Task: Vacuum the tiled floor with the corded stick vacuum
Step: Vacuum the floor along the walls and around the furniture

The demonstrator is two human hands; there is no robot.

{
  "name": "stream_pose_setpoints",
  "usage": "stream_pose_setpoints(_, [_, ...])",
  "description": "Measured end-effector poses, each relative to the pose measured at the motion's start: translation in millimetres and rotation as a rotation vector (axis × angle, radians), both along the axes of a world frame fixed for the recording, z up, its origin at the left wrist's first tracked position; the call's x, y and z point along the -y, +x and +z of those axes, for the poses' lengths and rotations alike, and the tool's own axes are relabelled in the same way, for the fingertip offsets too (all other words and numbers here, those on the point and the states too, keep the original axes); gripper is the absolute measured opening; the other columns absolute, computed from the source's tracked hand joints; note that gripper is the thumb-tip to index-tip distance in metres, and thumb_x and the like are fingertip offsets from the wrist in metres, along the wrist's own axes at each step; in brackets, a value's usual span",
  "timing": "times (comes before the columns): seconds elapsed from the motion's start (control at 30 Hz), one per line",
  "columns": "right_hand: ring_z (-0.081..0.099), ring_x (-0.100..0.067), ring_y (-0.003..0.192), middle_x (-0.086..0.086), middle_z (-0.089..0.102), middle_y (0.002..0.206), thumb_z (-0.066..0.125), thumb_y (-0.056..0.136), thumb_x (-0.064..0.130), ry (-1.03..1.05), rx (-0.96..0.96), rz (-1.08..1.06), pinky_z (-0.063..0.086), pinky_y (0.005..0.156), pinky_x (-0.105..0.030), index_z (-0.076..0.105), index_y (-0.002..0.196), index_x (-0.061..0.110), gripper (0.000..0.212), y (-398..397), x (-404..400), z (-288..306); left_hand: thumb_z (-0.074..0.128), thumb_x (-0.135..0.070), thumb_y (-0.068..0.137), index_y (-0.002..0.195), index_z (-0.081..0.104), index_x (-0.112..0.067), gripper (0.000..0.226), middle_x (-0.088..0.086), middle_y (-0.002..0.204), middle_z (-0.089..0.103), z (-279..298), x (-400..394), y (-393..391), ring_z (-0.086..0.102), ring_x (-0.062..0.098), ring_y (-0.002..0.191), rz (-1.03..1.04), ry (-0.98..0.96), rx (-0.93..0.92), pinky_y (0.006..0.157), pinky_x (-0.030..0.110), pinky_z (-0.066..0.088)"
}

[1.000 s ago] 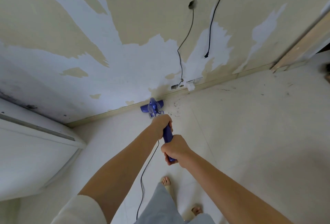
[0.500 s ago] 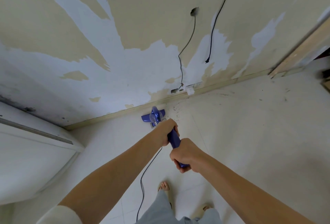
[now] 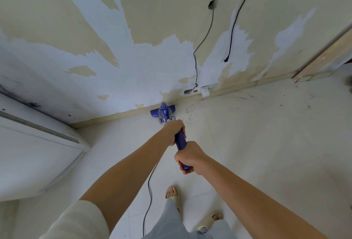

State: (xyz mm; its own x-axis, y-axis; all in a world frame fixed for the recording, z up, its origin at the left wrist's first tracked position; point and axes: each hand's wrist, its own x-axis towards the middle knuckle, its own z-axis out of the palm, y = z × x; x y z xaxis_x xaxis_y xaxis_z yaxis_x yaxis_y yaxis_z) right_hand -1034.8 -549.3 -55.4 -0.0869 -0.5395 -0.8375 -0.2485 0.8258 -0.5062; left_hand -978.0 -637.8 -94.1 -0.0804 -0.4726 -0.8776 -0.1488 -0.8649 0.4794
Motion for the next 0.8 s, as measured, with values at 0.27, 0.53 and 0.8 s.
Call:
stream_pose_setpoints(0.27, [0.046,-0.011,0.039,-0.008,0.05,0.061,0.048,0.081,-0.005,0.011,0.044,0.037,0.036,0.035,-0.016,0.051,0.098,0.002,0.019,-2.9,-16.0,27.1,0.054,-0.001,0.087,0.08,0.049,-0.006,0.01,0.004,0.057,0.048,6.8,-15.8,9.0,0.044,0.013,0.05,0.103,0.088,-0.143,0.049,0.023,0.042])
stream_pose_setpoints(0.53, [0.05,-0.012,0.046,-0.008,0.052,0.063,0.053,0.083,-0.004,0.006,0.054,0.06,0.042,0.039,-0.019,0.052,0.08,0.006,0.01,-9.5,-6.0,41.1,0.056,-0.002,0.087,0.078,0.05,-0.007,0.011,0.005,0.059,0.048,15.6,-8.6,4.3,0.046,0.013,0.051,0.133,0.096,-0.169,0.051,0.024,0.043])
stream_pose_setpoints(0.8, [0.051,-0.011,0.046,-0.008,0.053,0.062,0.053,0.083,-0.003,0.005,0.041,0.042,0.044,0.039,-0.02,0.052,0.093,0.002,0.012,-2.1,-11.0,16.3,0.054,-0.003,0.089,0.079,0.05,-0.006,0.011,0.005,0.06,0.049,1.2,-9.8,7.2,0.044,0.013,0.051,0.074,0.082,-0.104,0.053,0.023,0.042])
